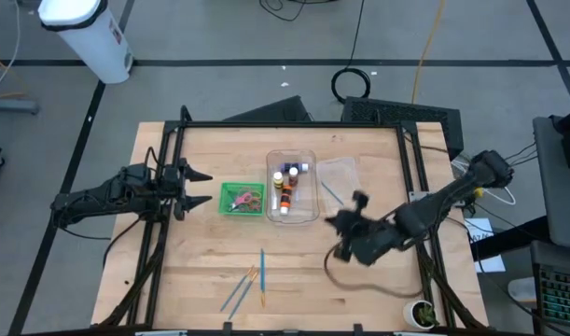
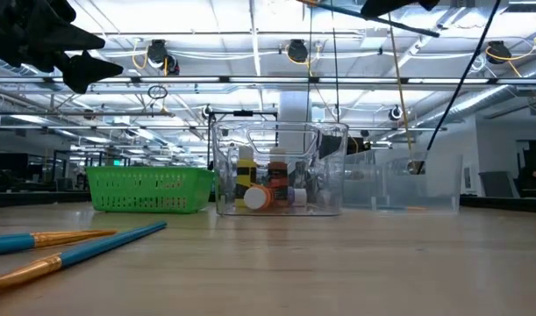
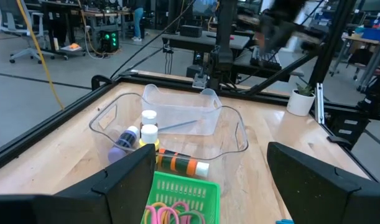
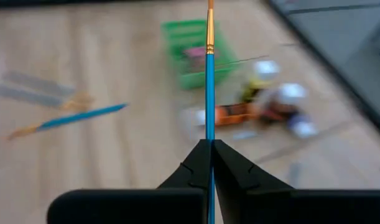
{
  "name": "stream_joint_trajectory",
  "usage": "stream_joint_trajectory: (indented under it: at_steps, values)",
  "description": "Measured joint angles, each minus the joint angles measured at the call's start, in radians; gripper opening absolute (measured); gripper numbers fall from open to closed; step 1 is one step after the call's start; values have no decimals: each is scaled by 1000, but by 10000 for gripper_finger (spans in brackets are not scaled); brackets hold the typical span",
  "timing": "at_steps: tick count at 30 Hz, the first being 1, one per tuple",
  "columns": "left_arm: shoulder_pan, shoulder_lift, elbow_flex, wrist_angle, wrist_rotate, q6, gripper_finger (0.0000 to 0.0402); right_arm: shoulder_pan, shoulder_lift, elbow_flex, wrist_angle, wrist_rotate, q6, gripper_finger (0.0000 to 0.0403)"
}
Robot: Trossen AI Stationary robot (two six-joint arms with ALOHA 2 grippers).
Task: Pick & Place Paint Supplies
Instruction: Put the blue paint brush into the white bin
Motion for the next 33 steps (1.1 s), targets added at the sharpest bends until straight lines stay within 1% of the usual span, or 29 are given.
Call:
stream_joint_trajectory:
  at_steps: [3, 7, 10, 13, 15, 17, 20, 22, 25, 28, 33]
  values:
    - [0, 0, 0, 0, 0, 0, 310, -56, -72, -74, -41, 27, 57, 0]
    - [0, 0, 0, 0, 0, 0, 310, -176, -173, -243, -14, 16, 87, 0]
    - [0, 0, 0, 0, 0, 0, 310, -289, -234, -395, 87, -67, 83, 0]
    - [0, 0, 0, 0, 0, 0, 310, -396, -275, -539, 250, -190, 49, 0]
    - [0, 0, 0, 0, 0, 0, 310, -454, -283, -620, 350, -263, 29, 0]
    - [0, 0, 0, 0, 0, 0, 310, -493, -283, -682, 415, -302, 22, 0]
    - [0, 0, 0, 0, 0, 0, 310, -525, -282, -736, 471, -318, 25, 0]
    - [0, 0, 0, 0, 0, 0, 310, -532, -282, -754, 476, -319, 28, 1]
    - [0, 0, 0, 0, 0, 0, 310, -533, -283, -756, 486, -316, 50, 14]
    - [0, 0, 0, 0, 0, 0, 310, -531, -282, -756, 516, -317, 26, 46]
    - [0, 0, 0, -1, 0, 0, 310, -531, -282, -756, 586, -315, -9, 122]
